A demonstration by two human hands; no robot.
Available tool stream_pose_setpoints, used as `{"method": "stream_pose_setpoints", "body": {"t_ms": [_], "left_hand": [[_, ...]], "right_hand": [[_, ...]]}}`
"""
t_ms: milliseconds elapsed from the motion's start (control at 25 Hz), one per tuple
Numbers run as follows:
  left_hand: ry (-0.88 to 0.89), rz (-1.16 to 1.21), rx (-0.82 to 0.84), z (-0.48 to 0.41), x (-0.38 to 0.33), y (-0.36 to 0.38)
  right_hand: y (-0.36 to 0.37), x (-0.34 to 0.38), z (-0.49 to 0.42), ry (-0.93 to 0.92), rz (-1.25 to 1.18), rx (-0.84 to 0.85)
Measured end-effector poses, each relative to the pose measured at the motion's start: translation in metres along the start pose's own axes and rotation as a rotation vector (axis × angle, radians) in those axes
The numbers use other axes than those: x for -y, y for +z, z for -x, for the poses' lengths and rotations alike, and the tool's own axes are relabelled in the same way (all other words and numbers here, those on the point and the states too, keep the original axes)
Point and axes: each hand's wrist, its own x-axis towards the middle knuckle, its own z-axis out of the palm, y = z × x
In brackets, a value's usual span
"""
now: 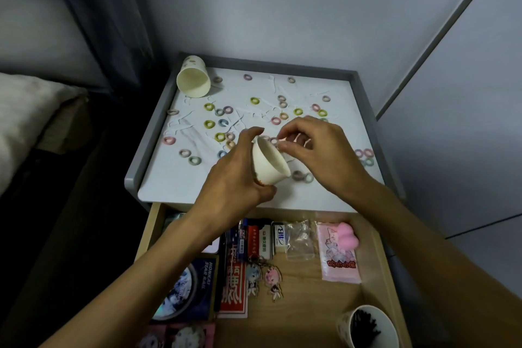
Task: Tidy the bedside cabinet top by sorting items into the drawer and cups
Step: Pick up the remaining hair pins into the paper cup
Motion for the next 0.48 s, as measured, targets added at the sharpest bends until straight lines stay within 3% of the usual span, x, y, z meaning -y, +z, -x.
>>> {"method": "stream_pose_setpoints", "body": {"t_ms": [120,240,360,480], "left_hand": [[-0.014,-0.005,-0.012,-0.002,0.000,-0.002],[-0.028,-0.012,-0.042,-0.002,-0.001,-0.003],[-0.055,-0.008,-0.106,-0.001,0.001,-0.009],[-0.081,0.006,-0.128,-0.001,0.003,-0.015]], "right_hand": [[0.015,-0.006,0.006,0.253,-0.212,0.098],[0.015,-0.015,0.004,0.250,-0.344,0.094],[0.010,-0.043,-0.005,0.140,-0.003,-0.033],[0.021,-0.063,-0.002,0.050,0.206,0.095]]}}
